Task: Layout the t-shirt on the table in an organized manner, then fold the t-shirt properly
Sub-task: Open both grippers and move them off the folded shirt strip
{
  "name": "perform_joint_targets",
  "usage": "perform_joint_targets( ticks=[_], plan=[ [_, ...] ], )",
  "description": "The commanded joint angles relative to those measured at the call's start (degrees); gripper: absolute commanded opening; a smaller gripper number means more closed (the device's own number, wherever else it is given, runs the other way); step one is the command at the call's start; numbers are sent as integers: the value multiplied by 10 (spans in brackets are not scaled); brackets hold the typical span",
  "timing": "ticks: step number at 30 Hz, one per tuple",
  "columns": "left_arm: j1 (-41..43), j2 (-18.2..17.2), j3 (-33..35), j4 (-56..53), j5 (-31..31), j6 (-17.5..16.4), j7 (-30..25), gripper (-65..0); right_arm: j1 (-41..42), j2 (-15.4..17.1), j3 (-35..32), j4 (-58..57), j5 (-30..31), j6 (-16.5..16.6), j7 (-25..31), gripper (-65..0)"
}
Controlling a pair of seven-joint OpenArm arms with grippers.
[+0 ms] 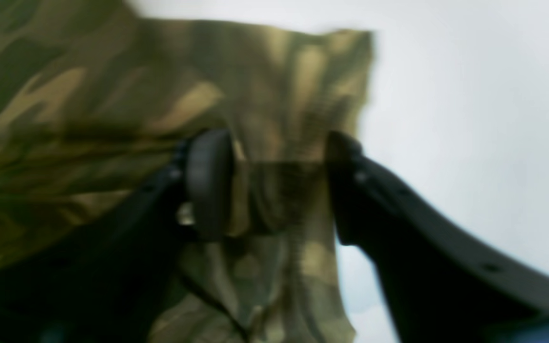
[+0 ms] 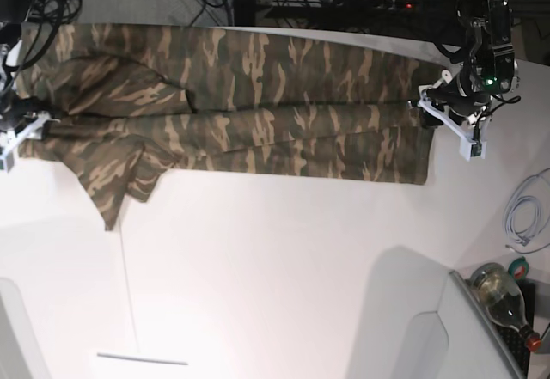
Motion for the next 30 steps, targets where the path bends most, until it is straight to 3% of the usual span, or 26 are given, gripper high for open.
perform_joint_targets(
  ticks=[1, 3, 5, 9, 12, 14, 17, 19, 22, 25, 30],
  plan=[
    [-5, -8, -3, 13, -4, 0, -8, -202, 5, 5, 16, 12, -1, -2, 9, -303],
    [-3, -8, -3, 27, -4, 0, -8, -74, 5, 3, 38, 31, 0, -1, 9, -285],
    [1, -8, -7, 51, -4, 0, -10, -2, 6, -4, 41, 56, 1, 0, 9, -284],
    [-3, -4, -71, 85, -5, 0, -11, 0, 41, -10, 25, 93, 2, 18, 10, -284],
    [-5, -4, -115, 89, -5, 0, -11, 0, 108, -14, -13, 43, -1, 35, 10, -284],
    [-5, -4, -136, 89, -5, 0, -11, 0, 148, -14, -28, 0, -3, 25, 1, -284],
    [-2, -9, -161, 83, -5, 0, -11, 0, 143, -16, -11, 25, -1, -14, -59, -284],
    [1, -9, -185, 71, -5, -4, -11, 0, 124, -29, -9, 37, -1, -17, -37, -284],
    [-4, -8, -227, 52, -5, -67, -11, 0, 128, -31, -11, -9, -1, -17, 31, -284],
    [-6, -6, -261, 40, -4, -120, -11, 0, 184, -23, -35, -120, -1, -17, 73, -282],
    [-9, -7, -280, 27, -3, -142, -11, 0, 225, -11, -66, -215, -1, -17, 107, -282]
  ],
)
